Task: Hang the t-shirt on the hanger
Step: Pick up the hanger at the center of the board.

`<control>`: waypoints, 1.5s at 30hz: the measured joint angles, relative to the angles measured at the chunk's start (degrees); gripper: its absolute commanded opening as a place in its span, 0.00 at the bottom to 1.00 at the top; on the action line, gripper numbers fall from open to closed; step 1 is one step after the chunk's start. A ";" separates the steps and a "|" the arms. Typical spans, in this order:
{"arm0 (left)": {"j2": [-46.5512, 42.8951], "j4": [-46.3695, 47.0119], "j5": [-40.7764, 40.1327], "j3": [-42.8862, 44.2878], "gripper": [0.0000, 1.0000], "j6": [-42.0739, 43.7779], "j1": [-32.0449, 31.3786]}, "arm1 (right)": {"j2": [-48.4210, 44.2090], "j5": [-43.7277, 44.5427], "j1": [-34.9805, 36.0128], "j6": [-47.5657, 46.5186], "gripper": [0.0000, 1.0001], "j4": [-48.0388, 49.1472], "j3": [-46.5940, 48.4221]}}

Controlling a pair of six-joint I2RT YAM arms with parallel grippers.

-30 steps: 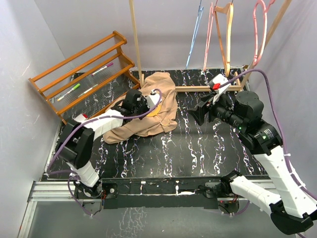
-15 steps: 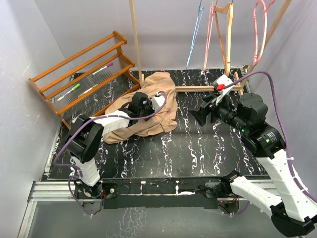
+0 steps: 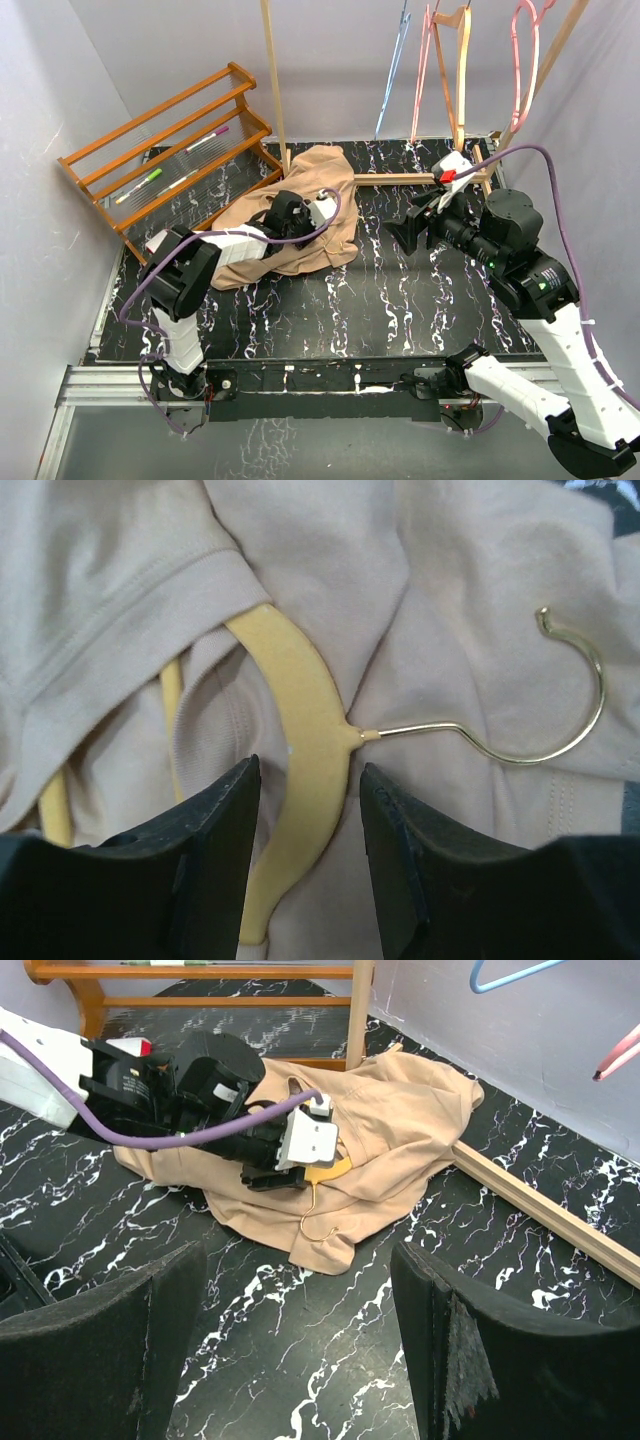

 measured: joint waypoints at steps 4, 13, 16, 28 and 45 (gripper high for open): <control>2.12 2.34 -0.28 -1.84 0.44 0.59 -0.17 | -0.48 0.42 0.00 0.42 0.76 -0.07 0.00; 2.86 7.28 -1.99 -3.37 0.05 2.14 -0.44 | -1.75 1.03 0.00 0.61 0.76 -0.15 0.00; 2.93 8.04 -2.12 -3.41 0.00 2.67 -0.63 | -1.88 1.27 0.00 0.61 0.76 -0.17 0.00; -1.16 -0.59 -0.63 -0.92 0.00 -0.24 -0.68 | -2.05 1.11 0.00 0.85 0.76 0.00 -1.70; -12.35 -18.49 3.54 8.31 0.00 -5.07 -0.68 | -1.68 -0.22 0.00 2.38 0.76 1.79 -3.82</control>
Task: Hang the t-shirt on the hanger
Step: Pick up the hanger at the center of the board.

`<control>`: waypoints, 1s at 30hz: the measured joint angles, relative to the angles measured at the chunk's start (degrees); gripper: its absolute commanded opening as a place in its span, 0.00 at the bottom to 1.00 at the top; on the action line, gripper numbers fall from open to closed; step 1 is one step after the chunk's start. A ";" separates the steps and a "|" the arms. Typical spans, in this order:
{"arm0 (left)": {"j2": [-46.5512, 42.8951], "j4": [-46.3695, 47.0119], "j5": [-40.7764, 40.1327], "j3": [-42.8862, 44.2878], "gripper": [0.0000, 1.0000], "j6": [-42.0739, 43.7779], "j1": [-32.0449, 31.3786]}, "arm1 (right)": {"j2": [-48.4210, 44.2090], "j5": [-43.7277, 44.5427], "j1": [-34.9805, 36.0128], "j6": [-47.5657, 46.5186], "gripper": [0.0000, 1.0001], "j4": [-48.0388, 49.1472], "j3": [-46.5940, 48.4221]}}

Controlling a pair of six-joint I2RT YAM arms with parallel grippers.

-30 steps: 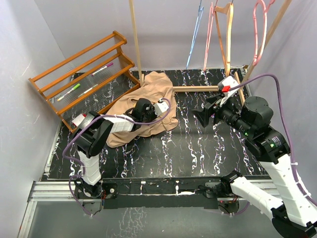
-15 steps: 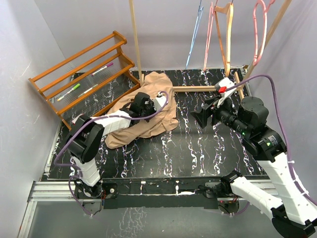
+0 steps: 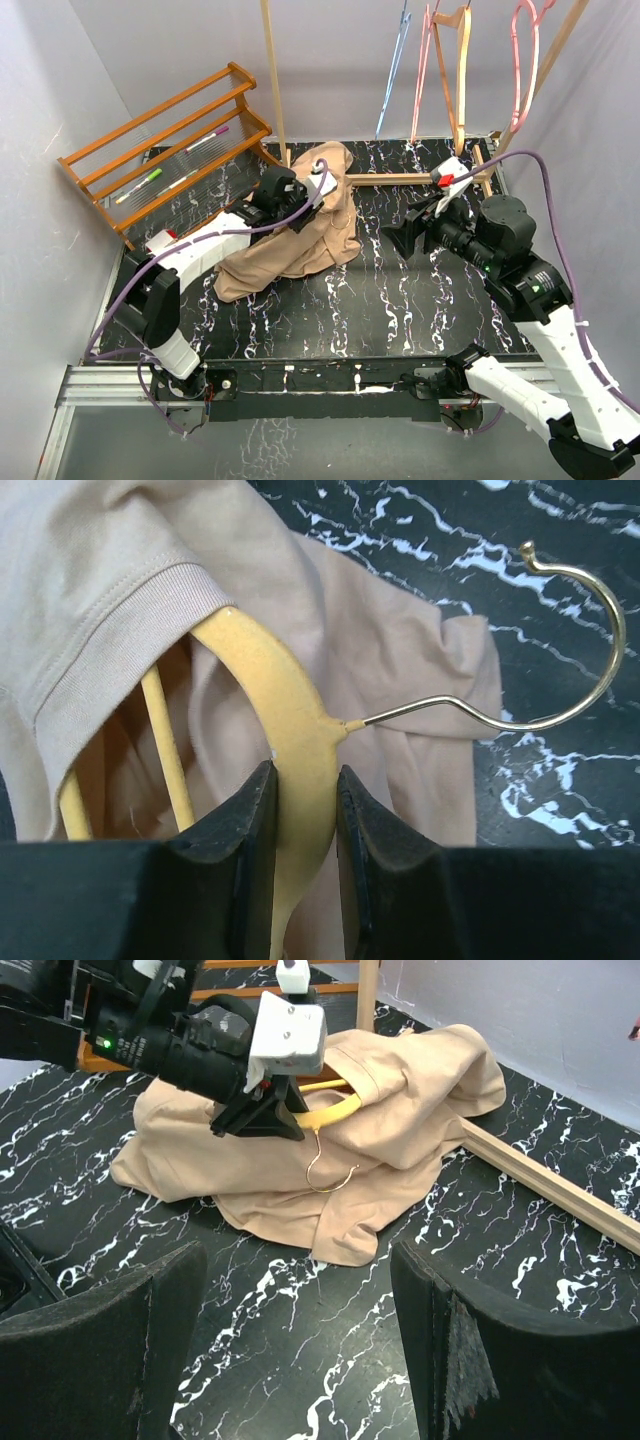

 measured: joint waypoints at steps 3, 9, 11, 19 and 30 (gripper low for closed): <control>-0.28 -1.97 1.57 1.90 0.00 -2.43 0.44 | 0.63 0.66 0.00 1.27 0.76 1.09 -1.11; -0.28 -5.03 5.62 4.15 0.00 -8.07 2.01 | 2.84 2.78 0.00 5.35 0.76 4.72 -4.70; -0.31 -5.81 7.06 4.76 0.00 -10.08 2.91 | 2.99 3.82 0.00 6.60 0.76 5.92 -5.92; -1.73 -8.20 15.47 7.34 0.00 -19.45 9.35 | 2.29 7.87 0.00 9.62 0.76 9.27 -9.03; -3.58 -8.28 24.70 14.08 0.00 -33.22 13.64 | 1.90 9.22 0.00 10.21 0.76 10.29 -9.03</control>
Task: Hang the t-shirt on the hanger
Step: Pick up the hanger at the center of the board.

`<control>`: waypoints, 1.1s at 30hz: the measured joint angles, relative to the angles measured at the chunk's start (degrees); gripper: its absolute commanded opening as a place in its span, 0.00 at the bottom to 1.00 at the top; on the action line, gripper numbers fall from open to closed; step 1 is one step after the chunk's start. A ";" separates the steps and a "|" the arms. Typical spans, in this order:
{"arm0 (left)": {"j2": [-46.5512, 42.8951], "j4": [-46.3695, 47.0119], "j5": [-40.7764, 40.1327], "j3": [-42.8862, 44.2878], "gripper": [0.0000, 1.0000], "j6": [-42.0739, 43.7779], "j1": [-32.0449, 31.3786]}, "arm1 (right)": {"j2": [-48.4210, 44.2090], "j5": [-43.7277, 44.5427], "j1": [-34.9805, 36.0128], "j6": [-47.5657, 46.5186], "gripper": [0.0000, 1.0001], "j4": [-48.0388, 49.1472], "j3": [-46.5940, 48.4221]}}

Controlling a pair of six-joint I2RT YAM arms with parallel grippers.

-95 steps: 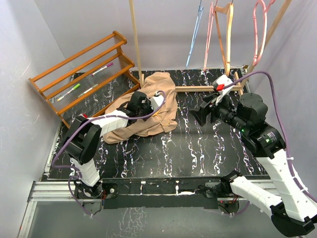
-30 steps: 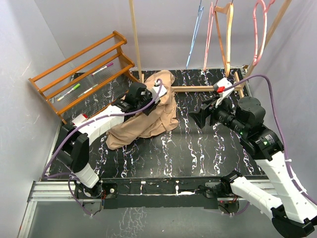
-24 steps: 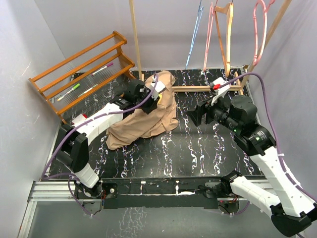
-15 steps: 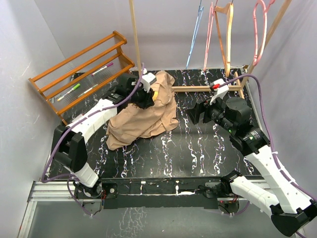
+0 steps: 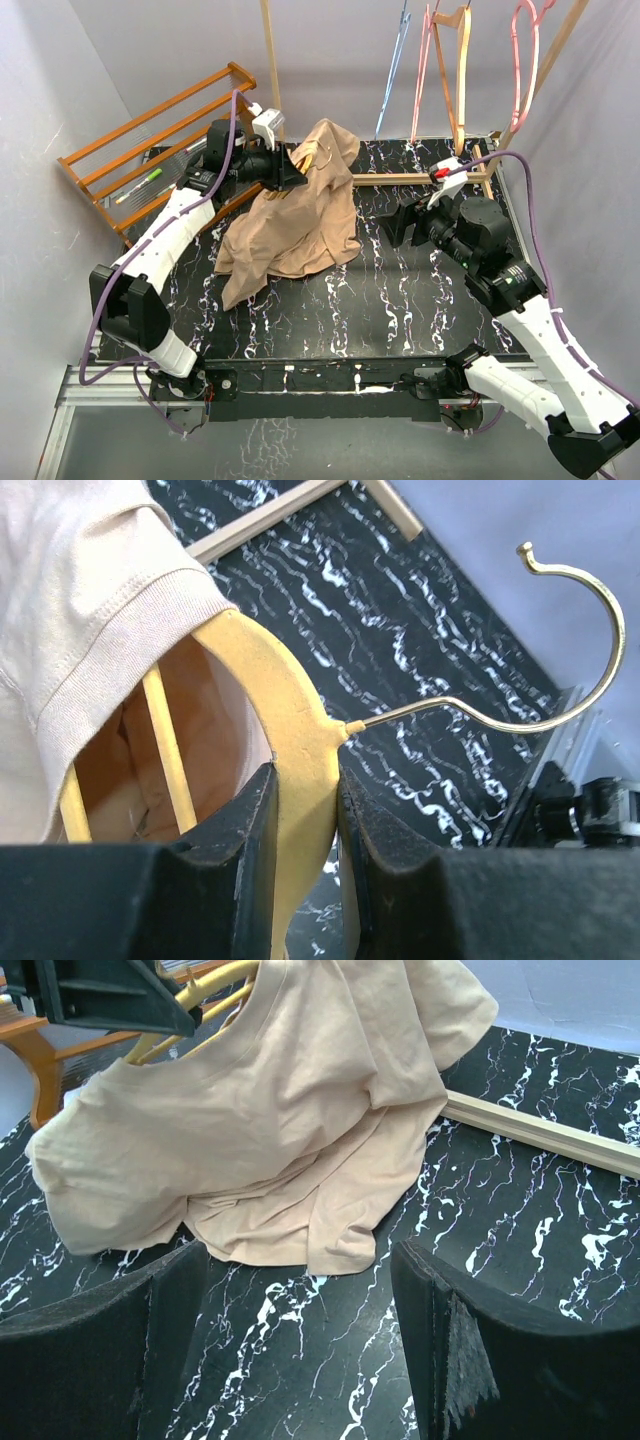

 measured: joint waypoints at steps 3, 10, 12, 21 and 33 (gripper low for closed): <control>0.00 0.33 0.39 2.21 0.00 -3.32 -0.04 | -0.48 -0.04 0.00 0.15 0.76 0.02 0.00; 0.00 2.78 -2.58 4.13 0.00 -10.01 -0.13 | -3.69 -0.59 0.17 5.51 0.87 9.09 -8.20; 0.02 3.15 -3.87 4.31 0.00 -11.30 -0.13 | -3.19 1.11 1.22 6.73 0.88 11.02 -10.01; 1.40 5.46 -8.63 9.46 0.00 -14.86 -0.13 | 15.21 13.14 11.41 5.70 0.89 16.85 0.24; 3.72 10.62 -13.57 11.78 0.00 -18.64 -0.13 | 23.98 22.58 21.35 7.10 0.89 28.00 4.70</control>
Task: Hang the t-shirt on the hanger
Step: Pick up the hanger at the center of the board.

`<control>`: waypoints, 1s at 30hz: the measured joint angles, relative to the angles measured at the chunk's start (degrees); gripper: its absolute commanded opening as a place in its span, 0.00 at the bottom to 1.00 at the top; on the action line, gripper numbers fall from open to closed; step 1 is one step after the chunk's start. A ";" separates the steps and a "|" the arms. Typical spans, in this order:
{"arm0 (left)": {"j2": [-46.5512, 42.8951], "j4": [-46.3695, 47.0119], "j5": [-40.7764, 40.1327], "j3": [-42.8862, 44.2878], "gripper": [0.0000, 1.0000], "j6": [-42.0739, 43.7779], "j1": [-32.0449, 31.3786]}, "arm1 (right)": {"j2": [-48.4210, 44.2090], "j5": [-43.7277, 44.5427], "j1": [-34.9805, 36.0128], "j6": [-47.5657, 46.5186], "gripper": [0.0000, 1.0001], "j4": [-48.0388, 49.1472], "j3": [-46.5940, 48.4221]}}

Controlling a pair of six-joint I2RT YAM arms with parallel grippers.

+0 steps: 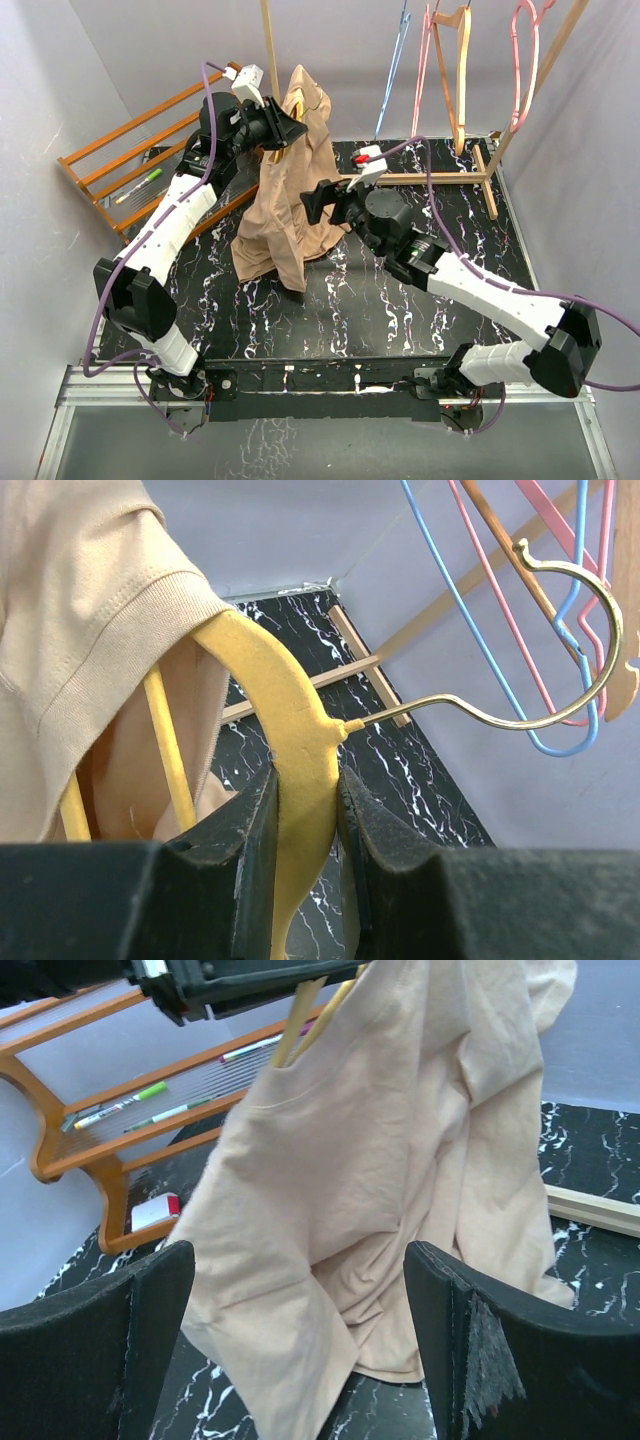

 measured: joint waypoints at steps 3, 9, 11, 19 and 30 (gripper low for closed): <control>0.44 0.63 -0.39 0.00 0.00 -0.76 0.00 | 2.54 2.54 2.01 0.50 0.89 2.27 0.81; 0.44 1.64 -0.79 0.00 0.00 -1.66 0.00 | 9.49 5.86 4.52 0.74 0.89 6.47 4.42; 0.44 1.79 -0.81 0.00 0.00 -1.79 0.00 | 11.39 6.80 5.05 0.85 0.89 7.54 5.05; 0.44 2.36 -0.79 0.00 0.00 -2.40 0.00 | 16.85 8.74 5.40 0.87 0.89 10.21 8.35; 0.42 2.60 -0.74 -0.02 0.00 -2.95 0.00 | 25.55 9.29 5.05 1.55 0.67 10.80 14.99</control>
